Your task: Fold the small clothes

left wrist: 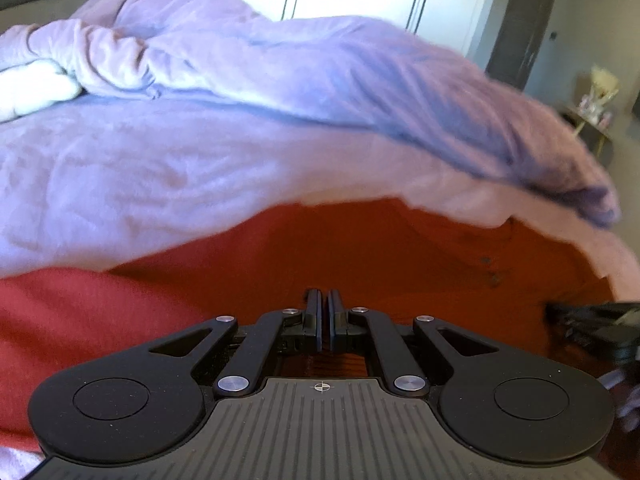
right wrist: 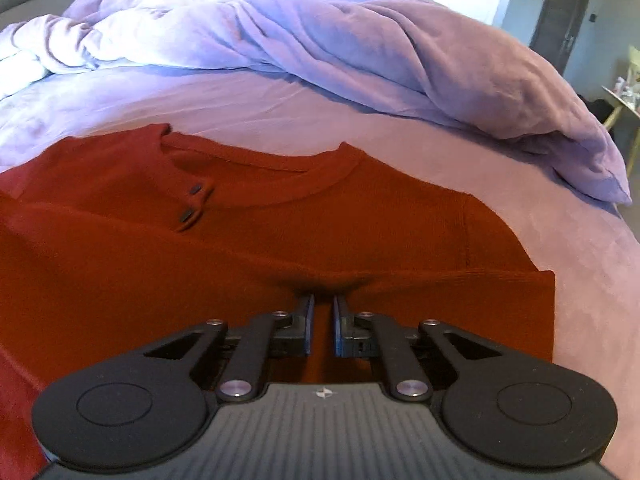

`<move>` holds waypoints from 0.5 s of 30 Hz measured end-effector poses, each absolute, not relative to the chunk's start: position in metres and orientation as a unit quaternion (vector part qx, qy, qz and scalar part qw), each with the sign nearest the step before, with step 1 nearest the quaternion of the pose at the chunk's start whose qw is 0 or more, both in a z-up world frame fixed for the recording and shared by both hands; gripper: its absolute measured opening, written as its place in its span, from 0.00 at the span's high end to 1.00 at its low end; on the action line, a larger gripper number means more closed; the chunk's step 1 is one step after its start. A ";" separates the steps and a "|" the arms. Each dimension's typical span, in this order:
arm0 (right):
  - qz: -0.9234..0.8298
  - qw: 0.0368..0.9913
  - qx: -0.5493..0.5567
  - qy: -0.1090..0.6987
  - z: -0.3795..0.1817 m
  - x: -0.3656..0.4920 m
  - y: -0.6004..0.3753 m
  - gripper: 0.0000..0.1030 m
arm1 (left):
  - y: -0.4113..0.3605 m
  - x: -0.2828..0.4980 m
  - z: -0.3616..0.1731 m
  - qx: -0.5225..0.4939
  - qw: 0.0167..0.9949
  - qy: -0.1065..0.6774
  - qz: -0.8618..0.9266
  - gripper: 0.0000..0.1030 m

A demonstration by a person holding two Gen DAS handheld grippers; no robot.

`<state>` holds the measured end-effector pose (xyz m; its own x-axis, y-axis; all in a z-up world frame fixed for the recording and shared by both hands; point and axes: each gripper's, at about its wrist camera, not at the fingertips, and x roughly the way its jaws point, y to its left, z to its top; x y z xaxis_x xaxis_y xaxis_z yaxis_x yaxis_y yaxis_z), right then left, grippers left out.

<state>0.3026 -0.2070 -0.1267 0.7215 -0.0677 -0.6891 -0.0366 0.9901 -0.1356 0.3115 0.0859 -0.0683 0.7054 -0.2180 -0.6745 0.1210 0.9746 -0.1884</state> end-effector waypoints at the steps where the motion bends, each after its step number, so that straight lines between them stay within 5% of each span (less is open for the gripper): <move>1: -0.011 0.926 -0.070 0.371 -0.128 0.303 -0.207 0.93 | 0.083 0.313 -0.073 -0.053 0.919 0.383 -0.082 0.95; 5: -0.022 0.924 -0.088 0.371 -0.125 0.300 -0.200 0.93 | 0.081 0.305 -0.076 -0.050 0.908 0.408 -0.082 0.87; 7: -0.003 0.926 -0.054 0.373 -0.113 0.282 -0.204 0.92 | 0.082 0.294 -0.069 -0.058 0.909 0.401 -0.093 0.69; 15: 0.027 0.932 -0.045 0.359 -0.127 0.219 -0.198 0.92 | 0.058 0.285 -0.076 -0.026 0.902 0.423 -0.079 0.49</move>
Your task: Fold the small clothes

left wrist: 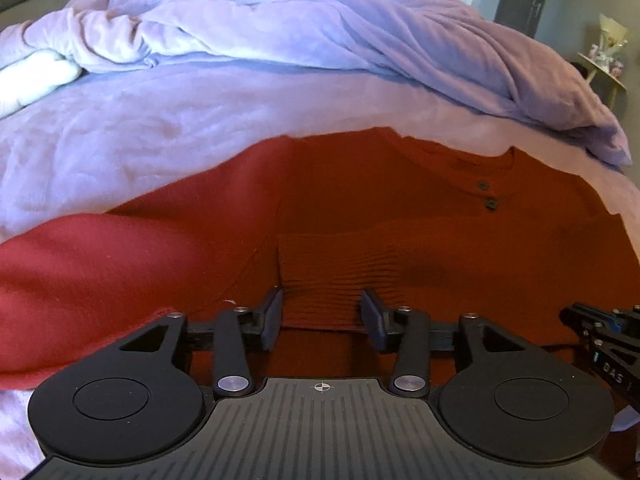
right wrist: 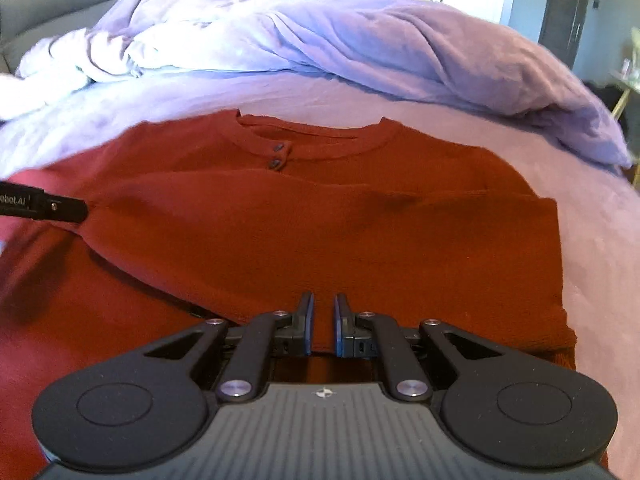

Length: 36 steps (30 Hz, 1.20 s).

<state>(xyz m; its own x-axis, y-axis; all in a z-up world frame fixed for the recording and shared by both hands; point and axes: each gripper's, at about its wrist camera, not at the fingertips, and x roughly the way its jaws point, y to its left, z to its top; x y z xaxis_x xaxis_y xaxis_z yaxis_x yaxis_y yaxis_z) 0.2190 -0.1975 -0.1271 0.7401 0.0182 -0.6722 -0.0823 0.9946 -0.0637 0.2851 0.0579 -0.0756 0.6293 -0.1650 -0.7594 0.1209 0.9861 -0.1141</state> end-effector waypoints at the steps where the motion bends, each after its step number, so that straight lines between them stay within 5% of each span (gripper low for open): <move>1: 0.025 0.932 -0.048 0.359 -0.129 0.223 -0.196 0.92 | 0.057 0.286 -0.076 -0.027 0.902 0.424 -0.074 0.49; 12: 0.019 0.923 -0.132 0.362 -0.136 0.234 -0.181 0.89 | 0.068 0.286 -0.071 -0.062 0.885 0.462 -0.023 0.32; 17: -0.003 0.923 -0.108 0.370 -0.114 0.206 -0.198 0.47 | 0.119 0.231 -0.058 -0.163 0.878 0.450 -0.013 0.14; 23: 0.006 0.924 0.028 0.380 -0.117 0.109 -0.233 0.45 | 0.226 0.171 -0.070 -0.285 0.867 0.402 0.071 0.14; 26: -0.002 0.928 0.035 0.372 -0.120 0.065 -0.236 0.45 | 0.287 0.159 -0.088 -0.384 0.829 0.387 0.123 0.26; 28: -0.002 0.927 0.042 0.373 -0.120 0.050 -0.239 0.45 | 0.320 0.151 -0.100 -0.438 0.812 0.358 0.144 0.51; 31: -0.002 0.924 0.044 0.379 -0.118 0.049 -0.241 0.45 | 0.351 0.149 -0.113 -0.471 0.799 0.336 0.163 0.71; 36: -0.016 0.922 0.049 0.384 -0.116 0.061 -0.233 0.45 | 0.374 0.146 -0.128 -0.545 0.770 0.286 0.169 0.71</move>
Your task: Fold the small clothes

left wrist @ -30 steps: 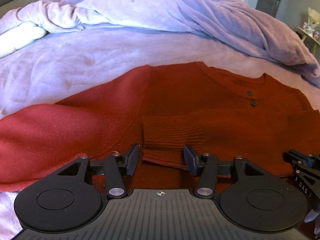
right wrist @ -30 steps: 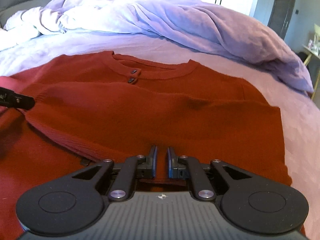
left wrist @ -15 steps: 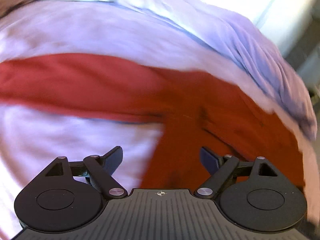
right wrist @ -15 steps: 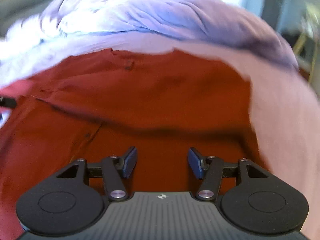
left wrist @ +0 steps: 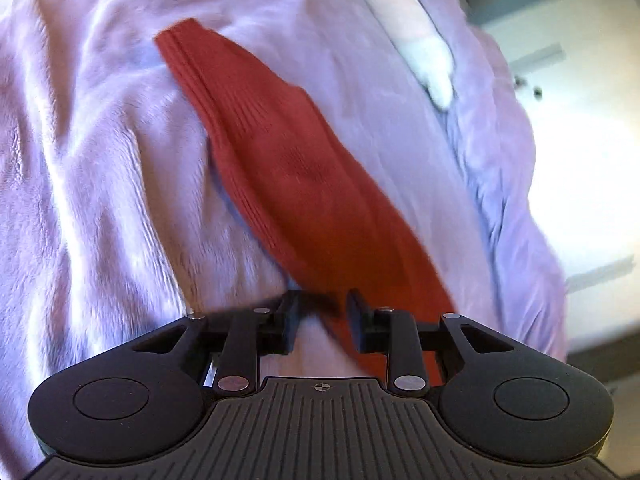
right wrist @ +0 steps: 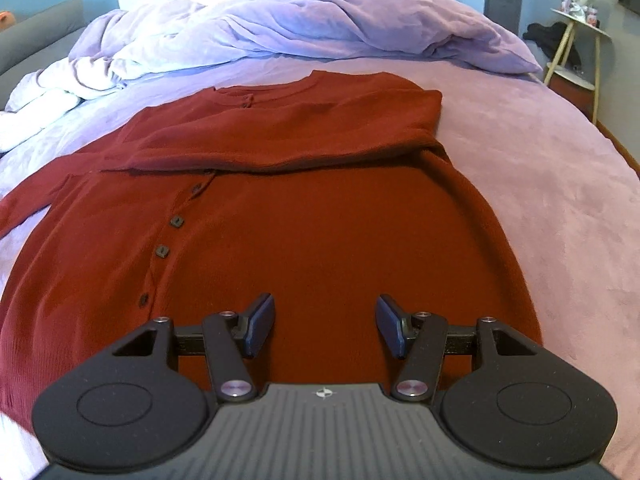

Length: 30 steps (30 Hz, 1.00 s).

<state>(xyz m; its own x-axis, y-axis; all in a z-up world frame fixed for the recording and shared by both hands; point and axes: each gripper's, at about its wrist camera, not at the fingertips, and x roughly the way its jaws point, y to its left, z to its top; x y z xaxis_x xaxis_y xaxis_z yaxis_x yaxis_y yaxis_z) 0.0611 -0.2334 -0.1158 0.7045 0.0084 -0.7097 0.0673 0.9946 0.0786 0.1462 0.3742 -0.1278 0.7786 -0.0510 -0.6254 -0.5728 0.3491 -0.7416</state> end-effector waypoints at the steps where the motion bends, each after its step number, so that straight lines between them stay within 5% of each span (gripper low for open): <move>1: -0.015 0.922 0.050 0.384 -0.116 0.062 -0.232 0.45 | 0.379 0.147 -0.130 -0.554 0.766 0.277 0.173 0.71; 7: -0.007 0.922 0.053 0.383 -0.114 0.067 -0.220 0.45 | 0.410 0.140 -0.141 -0.611 0.732 0.225 0.202 0.73; 10: -0.008 0.921 0.049 0.385 -0.115 0.068 -0.220 0.45 | 0.422 0.134 -0.145 -0.625 0.719 0.220 0.210 0.93; 12: -0.010 0.921 0.051 0.385 -0.116 0.067 -0.221 0.45 | 0.426 0.133 -0.145 -0.626 0.718 0.223 0.208 0.91; 19: -0.014 0.922 0.070 0.380 -0.113 0.068 -0.228 0.45 | 0.382 0.148 -0.077 -0.520 0.817 0.219 0.119 0.92; 24: -0.016 0.925 0.084 0.370 -0.110 0.066 -0.233 0.45 | 0.258 0.186 0.004 -0.378 0.893 0.238 -0.049 0.92; 26: -0.018 0.926 0.095 0.365 -0.109 0.065 -0.235 0.45 | 0.198 0.196 0.015 -0.332 0.898 0.270 -0.104 0.88; 28: -0.016 0.926 0.105 0.363 -0.107 0.064 -0.237 0.45 | 0.143 0.203 0.008 -0.300 0.889 0.308 -0.156 0.66; 30: -0.011 0.927 0.108 0.359 -0.105 0.064 -0.239 0.45 | 0.097 0.204 -0.013 -0.265 0.877 0.354 -0.186 0.56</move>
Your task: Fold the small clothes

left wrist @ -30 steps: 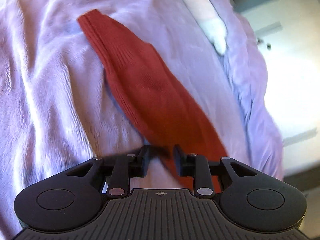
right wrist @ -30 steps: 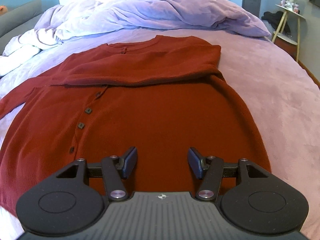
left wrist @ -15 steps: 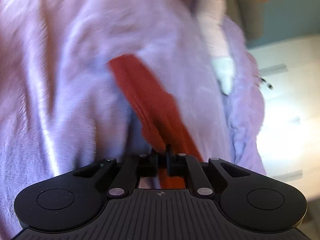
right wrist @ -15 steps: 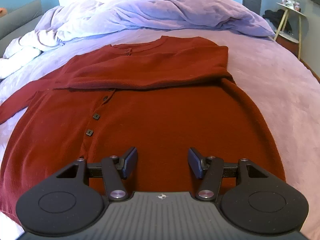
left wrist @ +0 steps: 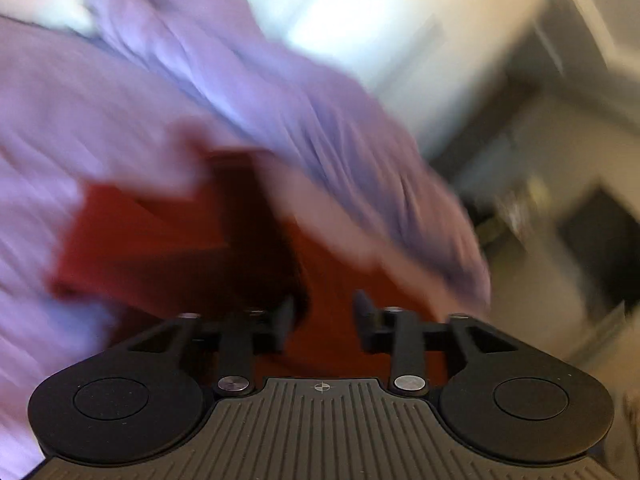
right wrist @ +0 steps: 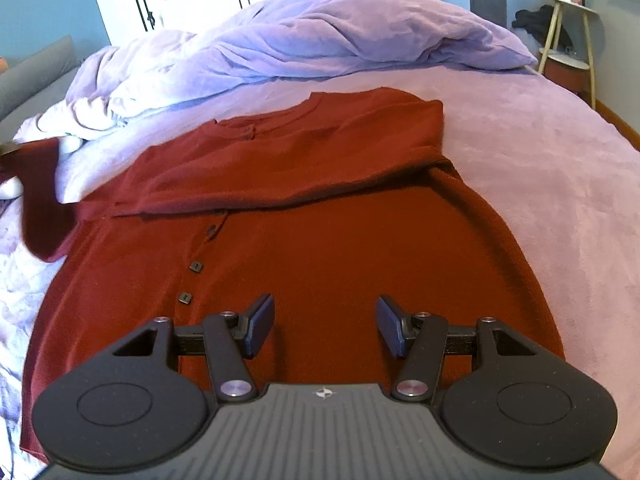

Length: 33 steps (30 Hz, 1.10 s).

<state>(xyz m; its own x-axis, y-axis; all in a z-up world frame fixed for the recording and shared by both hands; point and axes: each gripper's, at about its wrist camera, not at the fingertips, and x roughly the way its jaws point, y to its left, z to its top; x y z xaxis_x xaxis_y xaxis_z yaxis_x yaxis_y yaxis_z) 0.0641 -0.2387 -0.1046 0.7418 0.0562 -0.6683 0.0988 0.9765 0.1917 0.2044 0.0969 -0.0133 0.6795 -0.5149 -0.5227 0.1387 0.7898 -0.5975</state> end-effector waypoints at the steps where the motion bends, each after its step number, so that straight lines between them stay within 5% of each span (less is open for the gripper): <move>1: -0.010 0.927 0.109 0.358 -0.104 0.064 -0.239 0.45 | 0.082 0.205 -0.025 -0.252 0.871 0.379 -0.187 0.56; 6: 0.014 0.925 0.125 0.358 -0.096 0.076 -0.245 0.45 | 0.070 0.190 -0.065 -0.210 0.866 0.430 -0.142 0.53; 21: 0.128 0.888 0.189 0.399 -0.104 0.225 -0.201 0.46 | 0.116 0.173 -0.075 -0.217 0.876 0.423 -0.075 0.40; 25: 0.128 0.891 0.171 0.401 -0.105 0.240 -0.190 0.92 | 0.118 0.171 -0.074 -0.195 0.883 0.423 -0.059 0.40; 33: 0.057 0.949 0.111 0.291 -0.065 0.212 -0.226 0.94 | 0.113 0.208 -0.069 -0.190 0.886 0.422 0.000 0.39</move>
